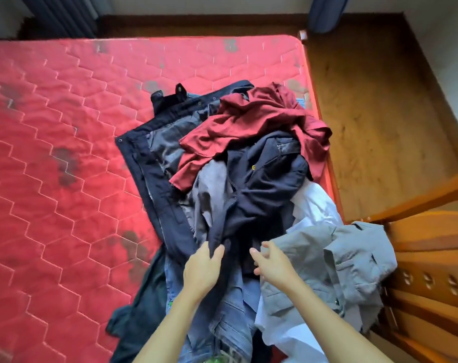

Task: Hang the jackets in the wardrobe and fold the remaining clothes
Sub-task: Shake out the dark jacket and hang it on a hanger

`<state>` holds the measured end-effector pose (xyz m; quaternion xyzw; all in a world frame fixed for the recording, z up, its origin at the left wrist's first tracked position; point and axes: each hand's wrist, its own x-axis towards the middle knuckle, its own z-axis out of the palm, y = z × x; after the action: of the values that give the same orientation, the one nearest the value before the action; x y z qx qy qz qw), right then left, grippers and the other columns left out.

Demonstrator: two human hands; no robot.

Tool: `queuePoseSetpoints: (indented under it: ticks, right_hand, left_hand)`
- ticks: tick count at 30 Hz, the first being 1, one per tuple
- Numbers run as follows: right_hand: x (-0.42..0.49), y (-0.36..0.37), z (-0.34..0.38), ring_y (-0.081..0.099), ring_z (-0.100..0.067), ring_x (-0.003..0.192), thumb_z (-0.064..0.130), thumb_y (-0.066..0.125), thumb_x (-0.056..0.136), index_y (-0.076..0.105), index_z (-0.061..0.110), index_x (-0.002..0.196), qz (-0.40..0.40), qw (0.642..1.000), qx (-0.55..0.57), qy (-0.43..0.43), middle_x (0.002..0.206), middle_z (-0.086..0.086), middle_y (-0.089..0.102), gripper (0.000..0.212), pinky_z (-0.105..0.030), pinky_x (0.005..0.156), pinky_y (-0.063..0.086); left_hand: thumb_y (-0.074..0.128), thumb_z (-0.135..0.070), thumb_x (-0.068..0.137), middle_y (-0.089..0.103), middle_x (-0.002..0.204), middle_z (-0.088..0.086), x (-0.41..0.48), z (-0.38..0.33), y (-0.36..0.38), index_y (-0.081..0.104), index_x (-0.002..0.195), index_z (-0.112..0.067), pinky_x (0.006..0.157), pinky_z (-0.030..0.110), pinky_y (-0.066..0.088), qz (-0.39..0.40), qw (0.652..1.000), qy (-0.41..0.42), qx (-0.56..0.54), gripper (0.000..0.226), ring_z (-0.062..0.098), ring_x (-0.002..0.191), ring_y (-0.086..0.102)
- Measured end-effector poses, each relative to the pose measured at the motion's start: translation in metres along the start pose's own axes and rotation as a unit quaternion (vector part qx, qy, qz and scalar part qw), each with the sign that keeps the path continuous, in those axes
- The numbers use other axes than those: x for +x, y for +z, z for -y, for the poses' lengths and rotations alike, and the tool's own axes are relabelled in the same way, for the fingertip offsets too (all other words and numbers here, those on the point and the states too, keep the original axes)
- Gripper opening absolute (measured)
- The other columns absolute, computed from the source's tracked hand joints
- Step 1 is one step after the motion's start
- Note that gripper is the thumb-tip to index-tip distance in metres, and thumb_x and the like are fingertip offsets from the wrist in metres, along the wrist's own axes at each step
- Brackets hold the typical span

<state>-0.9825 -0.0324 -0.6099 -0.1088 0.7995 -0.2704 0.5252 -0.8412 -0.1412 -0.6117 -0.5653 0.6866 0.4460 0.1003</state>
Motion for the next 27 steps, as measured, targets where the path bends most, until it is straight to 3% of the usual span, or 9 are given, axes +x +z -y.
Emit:
queuePoseSetpoints:
  ticks: [3, 6, 10, 13, 16, 18, 20, 23, 27]
  right_hand:
    - [-0.040, -0.014, 0.028, 0.070, -0.016, 0.086, 0.039, 0.055, 0.098, 0.043, 0.013, 0.140, 0.026, 0.999, -0.007, -0.018, 0.095, 0.007, 0.063, 0.052, -0.028, 0.078, 0.053]
    - [-0.085, -0.022, 0.063, 0.070, -0.012, 0.093, 0.040, 0.070, 0.086, 0.051, 0.019, 0.136, 0.064, 0.995, 0.004, -0.082, 0.106, 0.007, 0.068, 0.058, -0.030, 0.083, 0.056]
    - [-0.163, -0.029, 0.122, 0.066, -0.004, 0.109, 0.027, 0.077, 0.077, 0.057, 0.030, 0.128, 0.113, 0.969, 0.025, -0.220, 0.118, 0.013, 0.070, 0.055, -0.031, 0.096, 0.053]
    - [-0.217, -0.049, 0.153, 0.063, -0.004, 0.115, 0.015, 0.076, 0.072, 0.055, 0.027, 0.131, 0.133, 0.948, 0.077, -0.279, 0.122, 0.012, 0.070, 0.063, -0.026, 0.096, 0.050]
    - [-0.269, -0.077, 0.179, 0.066, -0.014, 0.113, 0.009, 0.067, 0.079, 0.062, 0.023, 0.126, 0.139, 0.938, 0.104, -0.300, 0.119, 0.003, 0.072, 0.049, -0.029, 0.094, 0.053]
    - [-0.302, -0.095, 0.193, 0.067, -0.018, 0.108, 0.007, 0.056, 0.093, 0.073, 0.030, 0.113, 0.120, 0.937, 0.131, -0.300, 0.112, -0.001, 0.073, 0.035, -0.027, 0.089, 0.054]
    - [-0.336, -0.117, 0.205, 0.071, -0.013, 0.093, 0.011, 0.043, 0.102, 0.080, 0.028, 0.092, 0.124, 0.925, 0.182, -0.310, 0.099, -0.006, 0.073, 0.041, -0.021, 0.077, 0.054]
    - [-0.392, -0.150, 0.222, 0.069, -0.020, 0.109, 0.036, 0.048, 0.103, 0.069, 0.013, 0.120, 0.158, 0.890, 0.189, -0.384, 0.115, -0.009, 0.073, 0.036, -0.032, 0.094, 0.053]
    - [-0.432, -0.181, 0.251, 0.068, -0.014, 0.074, 0.001, 0.067, 0.085, 0.068, 0.003, 0.099, 0.003, 0.850, 0.050, -0.524, 0.084, -0.004, 0.071, 0.014, -0.024, 0.065, 0.051]
  left_hand:
    - [0.047, -0.047, 0.096, 0.071, 0.110, 0.001, -0.024, -0.032, -0.052, 0.065, 0.105, -0.022, 0.096, 0.041, 0.047, -0.006, 0.996, 0.018, -0.085, 0.032, 0.026, 0.108, 0.063]
    - [0.053, -0.040, 0.096, 0.075, 0.103, -0.008, -0.061, -0.077, -0.094, 0.071, 0.102, -0.026, 0.099, 0.040, 0.049, -0.002, 0.975, 0.036, -0.219, 0.023, 0.016, 0.103, 0.067]
    - [0.058, -0.024, 0.099, 0.078, 0.095, 0.006, -0.125, -0.143, -0.135, 0.073, 0.107, -0.010, 0.087, 0.039, 0.058, 0.033, 0.915, 0.061, -0.397, 0.021, 0.022, 0.090, 0.074]
    - [0.059, -0.026, 0.099, 0.076, 0.100, 0.015, -0.169, -0.180, -0.167, 0.073, 0.107, -0.006, 0.090, 0.046, 0.057, 0.041, 0.898, 0.096, -0.427, 0.025, 0.032, 0.094, 0.073]
    - [0.060, -0.025, 0.099, 0.075, 0.100, 0.020, -0.206, -0.211, -0.200, 0.071, 0.109, 0.002, 0.091, 0.049, 0.055, 0.018, 0.891, 0.115, -0.438, 0.031, 0.033, 0.090, 0.071]
    - [0.063, -0.025, 0.097, 0.074, 0.096, 0.021, -0.234, -0.233, -0.218, 0.069, 0.109, 0.004, 0.093, 0.050, 0.053, -0.001, 0.884, 0.127, -0.449, 0.033, 0.033, 0.087, 0.069]
    - [0.065, -0.025, 0.095, 0.073, 0.089, 0.018, -0.264, -0.254, -0.231, 0.069, 0.107, 0.003, 0.089, 0.050, 0.054, -0.020, 0.872, 0.144, -0.468, 0.031, 0.031, 0.080, 0.069]
    - [0.065, -0.023, 0.096, 0.073, 0.086, 0.015, -0.307, -0.285, -0.246, 0.070, 0.098, -0.005, 0.073, 0.038, 0.058, -0.038, 0.851, 0.183, -0.490, 0.019, 0.027, 0.073, 0.069]
    - [0.063, -0.018, 0.096, 0.072, 0.088, 0.012, -0.361, -0.323, -0.268, 0.067, 0.102, -0.004, 0.069, 0.033, 0.060, -0.035, 0.817, 0.257, -0.516, 0.015, 0.020, 0.072, 0.071]
